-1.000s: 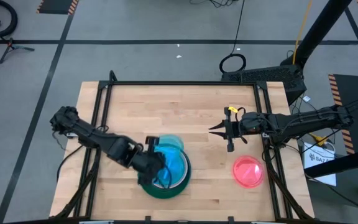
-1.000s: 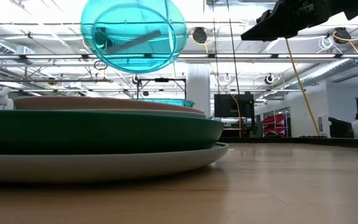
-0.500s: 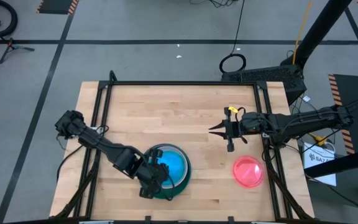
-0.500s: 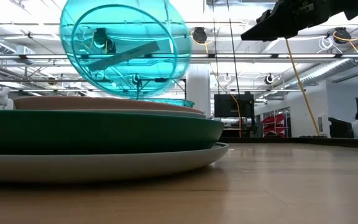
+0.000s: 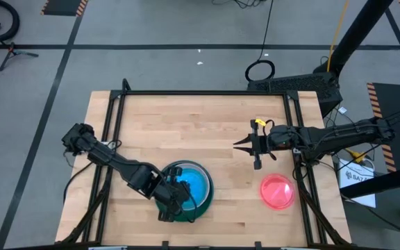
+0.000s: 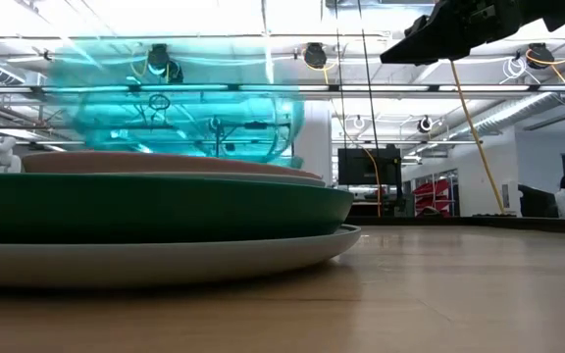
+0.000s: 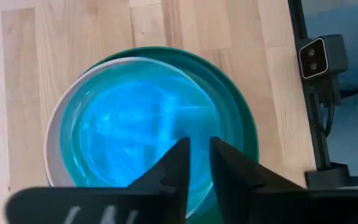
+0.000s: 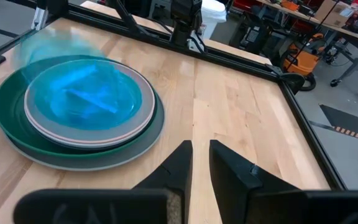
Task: Stack plastic plates
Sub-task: Stack the blue plate on top of the blue plate
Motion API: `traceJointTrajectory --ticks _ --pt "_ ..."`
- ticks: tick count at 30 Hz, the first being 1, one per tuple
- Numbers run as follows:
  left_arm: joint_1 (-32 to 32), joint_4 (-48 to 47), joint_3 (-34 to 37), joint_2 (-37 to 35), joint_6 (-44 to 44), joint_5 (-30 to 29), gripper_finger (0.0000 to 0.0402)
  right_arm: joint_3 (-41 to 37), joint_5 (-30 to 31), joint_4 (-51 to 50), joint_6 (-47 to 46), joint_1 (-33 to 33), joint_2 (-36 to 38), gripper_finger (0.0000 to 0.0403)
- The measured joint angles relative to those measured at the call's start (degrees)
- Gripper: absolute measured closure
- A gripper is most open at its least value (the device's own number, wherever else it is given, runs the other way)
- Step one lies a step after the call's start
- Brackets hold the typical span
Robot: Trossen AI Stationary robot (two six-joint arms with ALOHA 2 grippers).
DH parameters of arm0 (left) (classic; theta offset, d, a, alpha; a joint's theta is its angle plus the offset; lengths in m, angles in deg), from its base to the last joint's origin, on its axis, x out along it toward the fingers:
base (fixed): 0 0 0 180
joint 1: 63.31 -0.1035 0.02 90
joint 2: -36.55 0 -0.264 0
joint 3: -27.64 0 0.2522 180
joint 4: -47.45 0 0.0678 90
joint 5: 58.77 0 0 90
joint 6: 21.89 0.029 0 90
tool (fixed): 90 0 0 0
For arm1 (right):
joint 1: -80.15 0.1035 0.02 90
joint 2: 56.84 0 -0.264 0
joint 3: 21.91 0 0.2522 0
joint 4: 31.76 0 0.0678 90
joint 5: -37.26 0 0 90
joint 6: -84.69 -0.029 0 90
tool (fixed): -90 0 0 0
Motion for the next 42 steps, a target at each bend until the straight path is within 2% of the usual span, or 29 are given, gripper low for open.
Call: traceJointTrajectory --ticks 5,9,14,26,30,33,36,42 --pt "0.0 0.7 0.0 0.0 1.4 -1.6 0.0300 0.0 0.0 0.0 0.0 0.0 0.0 0.0355" --pt "-0.3 1.7 0.0 0.0 4.6 -3.8 0.0294 0.0 0.0 0.0 0.0 0.0 0.0 0.0355" --pt "-1.7 4.8 2.2 -0.1 6.8 -3.3 0.0294 0.0 0.0 0.0 0.0 0.0 0.0 0.0355" --pt "-8.7 18.0 14.1 0.0 8.1 17.9 0.0293 0.0 0.0 0.0 0.0 0.0 0.0 0.0355" --pt "-11.3 20.8 17.8 0.0 9.5 22.3 0.0293 0.0 0.0 0.0 0.0 0.0 0.0 0.0355" --pt "-12.6 20.5 20.0 0.0 11.2 22.2 0.0293 0.0 0.0 0.0 0.1 0.0 0.0 0.0355" --pt "-13.4 20.4 21.5 0.0 12.2 18.8 0.0293 0.0 0.0 0.0 0.2 0.0 0.0 0.0355" --pt "-13.6 20.6 23.6 0.0 9.9 15.7 0.0293 0.0 0.0 0.0 0.2 0.0 0.0 0.0355"
